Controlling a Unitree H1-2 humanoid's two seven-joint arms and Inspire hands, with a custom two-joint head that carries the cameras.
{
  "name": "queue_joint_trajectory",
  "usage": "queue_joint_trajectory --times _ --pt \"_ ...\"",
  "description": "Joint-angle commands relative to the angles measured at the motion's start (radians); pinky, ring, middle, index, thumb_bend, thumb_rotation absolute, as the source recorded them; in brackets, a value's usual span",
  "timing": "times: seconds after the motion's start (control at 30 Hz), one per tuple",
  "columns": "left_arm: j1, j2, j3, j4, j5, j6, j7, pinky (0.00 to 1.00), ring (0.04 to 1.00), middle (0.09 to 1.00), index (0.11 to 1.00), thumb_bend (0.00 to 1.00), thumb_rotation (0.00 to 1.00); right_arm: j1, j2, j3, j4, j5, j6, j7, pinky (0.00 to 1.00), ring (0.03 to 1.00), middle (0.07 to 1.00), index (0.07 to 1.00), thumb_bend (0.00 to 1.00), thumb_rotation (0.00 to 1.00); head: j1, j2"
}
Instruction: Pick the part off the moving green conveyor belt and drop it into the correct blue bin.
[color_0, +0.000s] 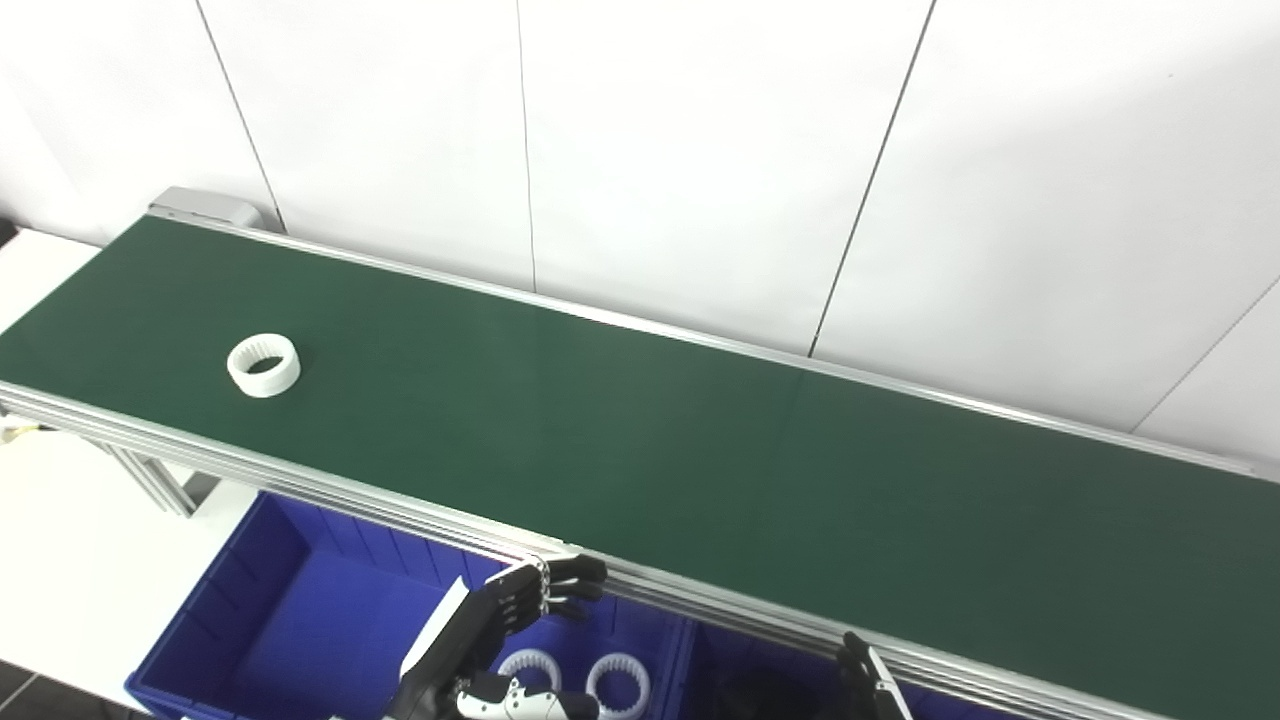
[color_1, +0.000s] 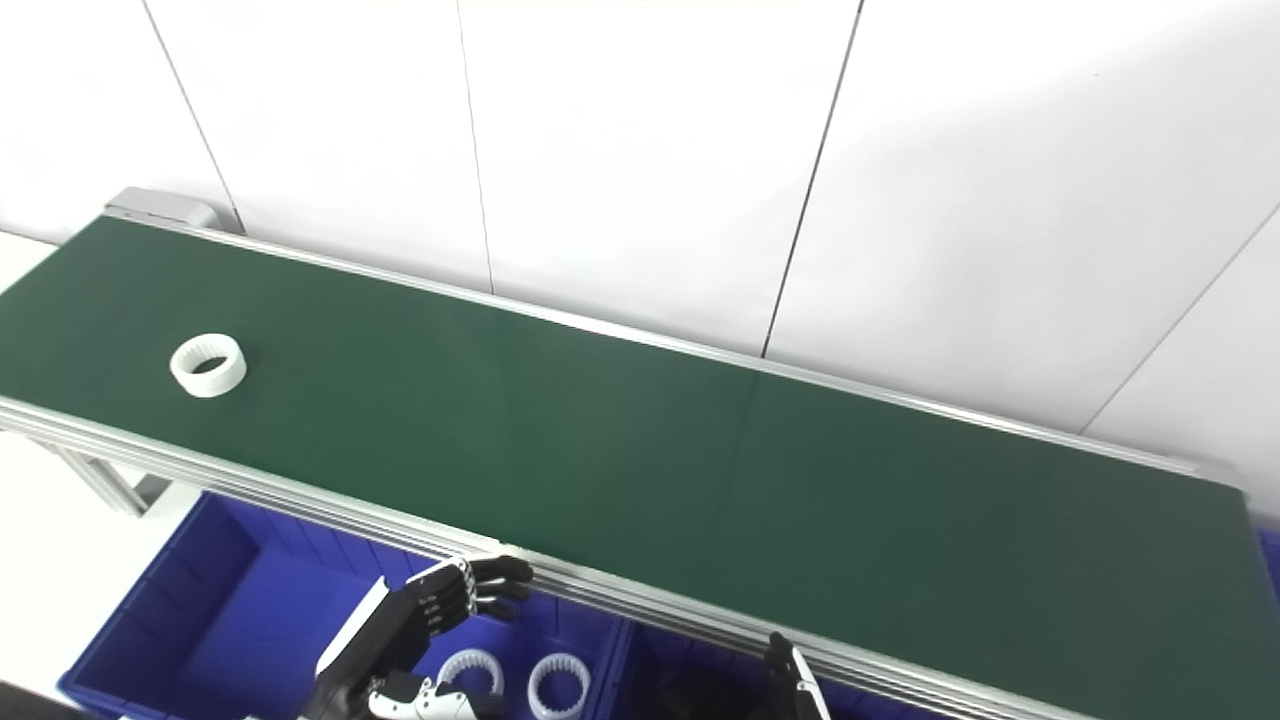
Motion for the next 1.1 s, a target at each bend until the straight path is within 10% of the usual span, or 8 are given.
queue_joint_trajectory --times 0.0,0.57,1.07 --pt "-0.014 0.011 -0.009 -0.011 -0.005 -0.03 0.025 0.67 0.736 0.776 0.746 0.98 0.25 -0.011 0.006 0.0 -0.007 -0.001 -0.07 -0.018 0.84 0.877 0.895 0.935 0.91 0.27 -0.005 -0.006" --pt "-0.019 0.006 -0.021 -0.056 -0.026 -0.03 0.086 0.67 0.737 0.765 0.743 0.97 0.23 -0.045 0.012 0.002 0.056 -0.015 -0.129 -0.052 0.79 0.847 0.869 0.91 0.94 0.29 -0.038 -0.032" --pt "-0.157 0.004 -0.016 -0.224 0.184 -0.027 0.334 0.69 0.762 0.787 0.752 0.97 0.35 -0.069 0.019 0.002 0.112 0.005 -0.207 -0.062 0.8 0.846 0.863 0.905 0.92 0.26 -0.045 -0.055"
